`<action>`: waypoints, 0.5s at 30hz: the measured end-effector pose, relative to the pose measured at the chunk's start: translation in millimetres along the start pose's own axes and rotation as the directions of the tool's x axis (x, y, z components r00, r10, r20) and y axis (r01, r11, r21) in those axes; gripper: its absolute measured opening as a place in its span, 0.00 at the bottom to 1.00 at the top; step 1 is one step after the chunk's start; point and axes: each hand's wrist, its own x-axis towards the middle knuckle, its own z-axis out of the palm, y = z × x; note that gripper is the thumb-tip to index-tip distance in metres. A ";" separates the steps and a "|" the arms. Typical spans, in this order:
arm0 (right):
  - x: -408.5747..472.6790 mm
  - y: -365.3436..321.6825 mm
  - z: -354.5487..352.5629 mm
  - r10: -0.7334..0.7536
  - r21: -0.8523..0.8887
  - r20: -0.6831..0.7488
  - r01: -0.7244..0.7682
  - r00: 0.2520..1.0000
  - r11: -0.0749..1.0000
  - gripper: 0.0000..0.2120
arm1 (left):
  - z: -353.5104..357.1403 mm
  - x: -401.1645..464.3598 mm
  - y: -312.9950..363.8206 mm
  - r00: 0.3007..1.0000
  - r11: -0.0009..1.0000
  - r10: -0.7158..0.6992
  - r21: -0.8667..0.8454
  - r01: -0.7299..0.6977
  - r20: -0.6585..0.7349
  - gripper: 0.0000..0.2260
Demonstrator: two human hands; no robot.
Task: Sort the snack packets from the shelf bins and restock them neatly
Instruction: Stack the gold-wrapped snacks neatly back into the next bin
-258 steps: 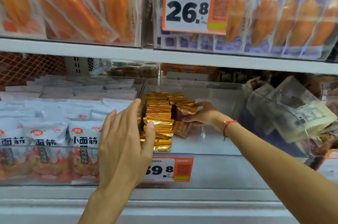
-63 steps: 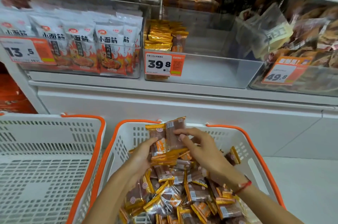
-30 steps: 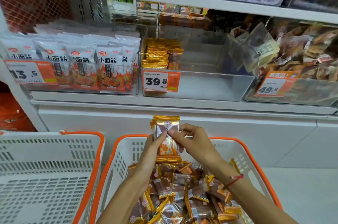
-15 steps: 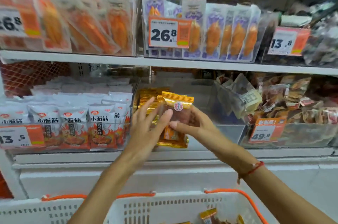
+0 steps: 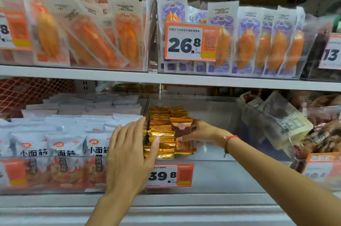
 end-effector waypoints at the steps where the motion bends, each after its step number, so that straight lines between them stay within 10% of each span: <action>1: 1.9 0.8 0.4 -0.005 -0.045 0.009 0.006 1.000 0.999 0.22 | -0.2 0.2 0.2 1.000 1.000 0.002 0.005 -0.002 -0.002 0.30; 15: 8.3 8.9 -1.4 -0.111 -0.313 -0.116 0.070 0.987 0.947 0.34 | -1.4 -1.8 1.3 1.000 1.000 -0.009 0.023 0.009 0.007 0.28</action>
